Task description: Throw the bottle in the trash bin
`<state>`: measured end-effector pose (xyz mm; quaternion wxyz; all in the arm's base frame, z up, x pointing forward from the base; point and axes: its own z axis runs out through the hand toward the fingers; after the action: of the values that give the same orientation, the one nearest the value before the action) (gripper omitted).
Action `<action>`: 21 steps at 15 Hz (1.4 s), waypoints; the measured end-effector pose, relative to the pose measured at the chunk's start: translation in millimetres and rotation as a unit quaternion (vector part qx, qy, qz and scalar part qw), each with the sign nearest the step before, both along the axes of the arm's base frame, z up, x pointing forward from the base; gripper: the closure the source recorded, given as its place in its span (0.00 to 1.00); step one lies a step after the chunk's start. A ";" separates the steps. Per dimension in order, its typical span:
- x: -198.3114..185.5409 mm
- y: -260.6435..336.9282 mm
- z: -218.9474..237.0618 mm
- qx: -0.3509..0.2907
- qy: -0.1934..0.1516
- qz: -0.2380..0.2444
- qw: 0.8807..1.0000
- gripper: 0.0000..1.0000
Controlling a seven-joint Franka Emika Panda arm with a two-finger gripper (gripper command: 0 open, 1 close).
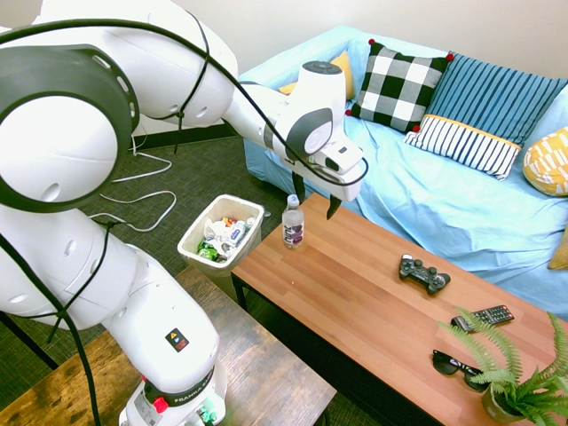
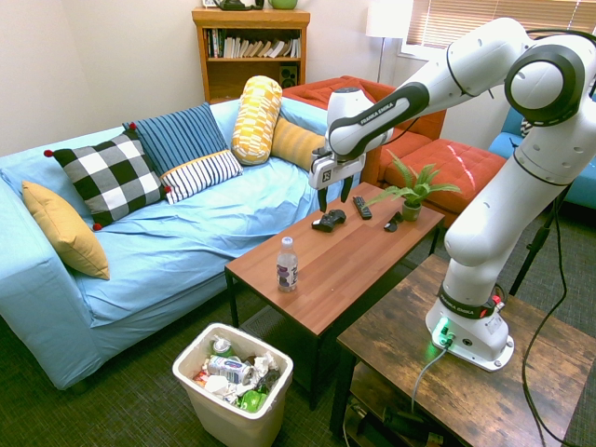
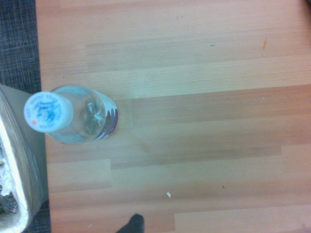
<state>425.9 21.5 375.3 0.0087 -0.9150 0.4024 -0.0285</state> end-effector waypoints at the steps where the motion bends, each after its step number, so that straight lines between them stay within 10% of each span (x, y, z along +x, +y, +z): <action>1: 1.0 0.1 0.5 0.000 -0.001 0.000 1.000 0.00; 11: 31.3 95.3 -7.6 0.006 -0.026 0.019 0.999 0.00; 20: 80.8 128.1 -114.8 -0.019 0.026 0.003 0.999 0.00; 21: 84.3 128.5 -120.0 -0.021 0.029 0.002 0.999 1.00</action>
<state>510.2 149.9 255.2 -0.0216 -0.9161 0.4003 -0.0102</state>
